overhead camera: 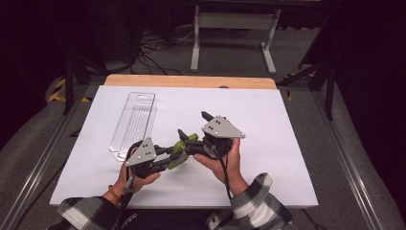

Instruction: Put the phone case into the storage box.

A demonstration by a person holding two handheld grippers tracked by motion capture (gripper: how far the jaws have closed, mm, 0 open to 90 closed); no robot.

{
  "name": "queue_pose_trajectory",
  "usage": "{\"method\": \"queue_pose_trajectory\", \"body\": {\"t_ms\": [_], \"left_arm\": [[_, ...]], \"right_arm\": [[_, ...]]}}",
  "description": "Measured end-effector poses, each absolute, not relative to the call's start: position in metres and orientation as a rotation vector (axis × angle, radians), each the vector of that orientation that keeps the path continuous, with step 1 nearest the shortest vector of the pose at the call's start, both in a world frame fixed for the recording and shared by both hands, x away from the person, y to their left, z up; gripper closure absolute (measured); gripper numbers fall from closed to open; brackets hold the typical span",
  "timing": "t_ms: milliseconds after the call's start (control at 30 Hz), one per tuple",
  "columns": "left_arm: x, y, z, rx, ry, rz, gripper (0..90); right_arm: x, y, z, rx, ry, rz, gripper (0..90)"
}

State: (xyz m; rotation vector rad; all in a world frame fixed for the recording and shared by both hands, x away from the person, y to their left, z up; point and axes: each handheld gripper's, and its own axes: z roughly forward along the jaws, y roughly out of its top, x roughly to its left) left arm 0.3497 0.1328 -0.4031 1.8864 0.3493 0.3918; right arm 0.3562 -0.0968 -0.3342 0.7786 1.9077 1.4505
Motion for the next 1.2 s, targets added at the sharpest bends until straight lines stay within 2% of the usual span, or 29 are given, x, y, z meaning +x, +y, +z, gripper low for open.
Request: {"method": "queue_pose_trajectory", "body": {"t_ms": [1200], "left_arm": [[0.352, 0.153, -0.393, 1.835, 0.387, 0.436, 77.8]], "right_arm": [[0.354, -0.126, -0.338, 0.727, 1.903, 1.346, 14.4]]}}
